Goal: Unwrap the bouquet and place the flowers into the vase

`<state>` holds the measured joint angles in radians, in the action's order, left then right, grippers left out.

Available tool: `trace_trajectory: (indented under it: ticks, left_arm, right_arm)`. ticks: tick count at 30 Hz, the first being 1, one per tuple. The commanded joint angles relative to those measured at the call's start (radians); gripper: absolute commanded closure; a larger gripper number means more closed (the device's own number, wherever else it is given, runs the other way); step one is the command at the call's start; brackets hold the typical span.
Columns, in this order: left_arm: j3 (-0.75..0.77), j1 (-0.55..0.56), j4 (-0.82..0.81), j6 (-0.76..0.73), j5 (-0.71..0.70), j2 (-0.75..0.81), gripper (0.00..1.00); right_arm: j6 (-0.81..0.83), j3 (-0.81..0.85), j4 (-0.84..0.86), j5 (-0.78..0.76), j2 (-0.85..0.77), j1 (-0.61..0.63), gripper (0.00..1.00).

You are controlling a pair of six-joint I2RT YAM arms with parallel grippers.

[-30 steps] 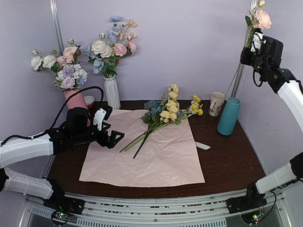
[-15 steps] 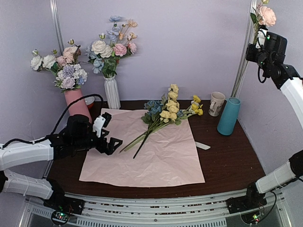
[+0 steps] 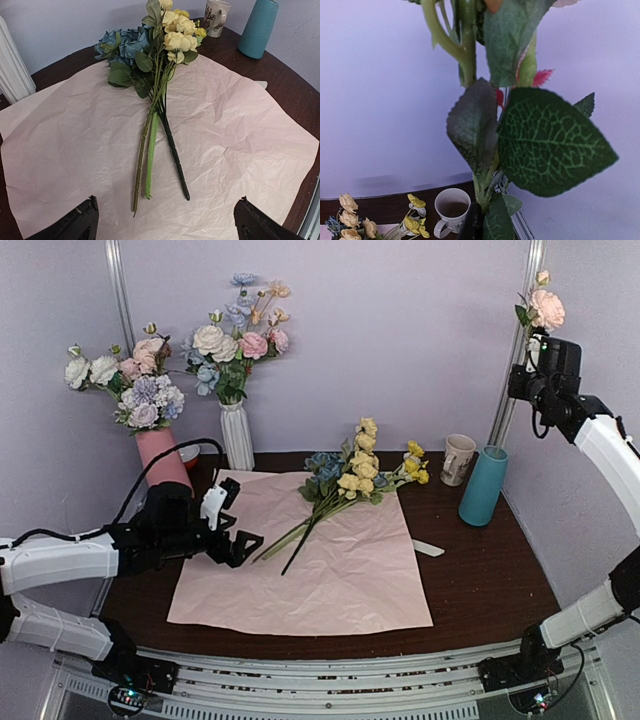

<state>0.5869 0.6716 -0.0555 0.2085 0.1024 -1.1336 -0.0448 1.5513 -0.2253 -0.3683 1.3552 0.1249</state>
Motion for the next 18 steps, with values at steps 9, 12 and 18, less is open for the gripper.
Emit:
trace_trajectory:
  ticks: [9, 12, 18]
  left_arm:
    - [0.027, 0.006, -0.045, 0.028, 0.046, -0.036, 0.04]
    - [0.033, 0.006, -0.043, 0.032, 0.044, -0.045, 0.04]
    - [0.049, 0.006, -0.040, 0.037, 0.048, -0.067, 0.04]
  right_arm:
    - [-0.040, -0.122, 0.049, 0.007, 0.078, -0.008, 1.00]
    - [-0.047, -0.126, 0.040, 0.006, 0.107, -0.008, 0.99]
    - [-0.058, -0.112, 0.023, -0.005, 0.170, -0.008, 0.93]
